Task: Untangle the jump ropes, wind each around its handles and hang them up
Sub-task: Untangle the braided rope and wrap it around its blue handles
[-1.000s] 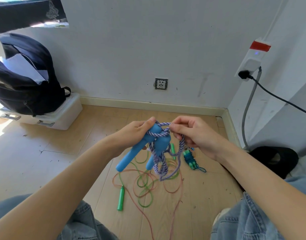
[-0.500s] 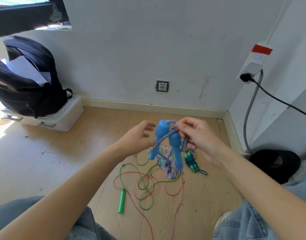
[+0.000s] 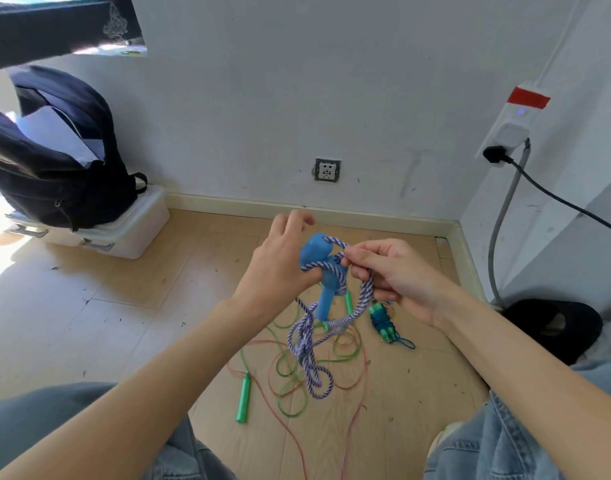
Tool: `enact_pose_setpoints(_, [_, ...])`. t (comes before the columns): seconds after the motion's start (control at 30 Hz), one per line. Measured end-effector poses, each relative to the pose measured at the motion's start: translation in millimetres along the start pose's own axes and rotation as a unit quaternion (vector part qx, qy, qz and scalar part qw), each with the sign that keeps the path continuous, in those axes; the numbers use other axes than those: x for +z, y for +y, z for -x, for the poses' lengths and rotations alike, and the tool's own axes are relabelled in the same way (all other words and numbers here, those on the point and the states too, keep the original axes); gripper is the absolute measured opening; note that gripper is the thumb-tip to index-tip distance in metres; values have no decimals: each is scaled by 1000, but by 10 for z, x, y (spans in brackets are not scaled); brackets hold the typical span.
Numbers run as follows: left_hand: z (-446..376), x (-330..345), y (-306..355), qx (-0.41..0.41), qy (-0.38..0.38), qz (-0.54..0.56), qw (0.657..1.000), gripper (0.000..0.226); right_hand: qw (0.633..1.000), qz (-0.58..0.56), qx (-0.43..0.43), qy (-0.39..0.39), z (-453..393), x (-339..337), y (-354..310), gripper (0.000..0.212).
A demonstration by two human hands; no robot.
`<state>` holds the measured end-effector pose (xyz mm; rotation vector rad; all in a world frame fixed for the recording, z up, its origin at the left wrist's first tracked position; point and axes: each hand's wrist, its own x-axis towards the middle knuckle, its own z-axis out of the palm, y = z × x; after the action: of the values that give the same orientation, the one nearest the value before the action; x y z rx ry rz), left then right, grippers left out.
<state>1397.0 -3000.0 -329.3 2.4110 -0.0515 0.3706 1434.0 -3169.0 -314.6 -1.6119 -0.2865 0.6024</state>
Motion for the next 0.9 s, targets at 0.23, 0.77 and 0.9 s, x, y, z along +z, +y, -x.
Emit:
enact_pose_setpoints(0.23, [19, -17, 33, 121, 29, -117, 985, 14, 971, -104, 21, 213, -66, -160, 9, 26])
enact_pose_setpoints(0.77, [109, 156, 17, -123, -409, 259, 866, 16, 959, -266, -65, 73, -81, -64, -114, 21])
enact_pose_setpoints(0.9, [111, 141, -68, -152, -382, 102, 906, 19, 977, -86, 18, 194, -125, -223, 40, 22])
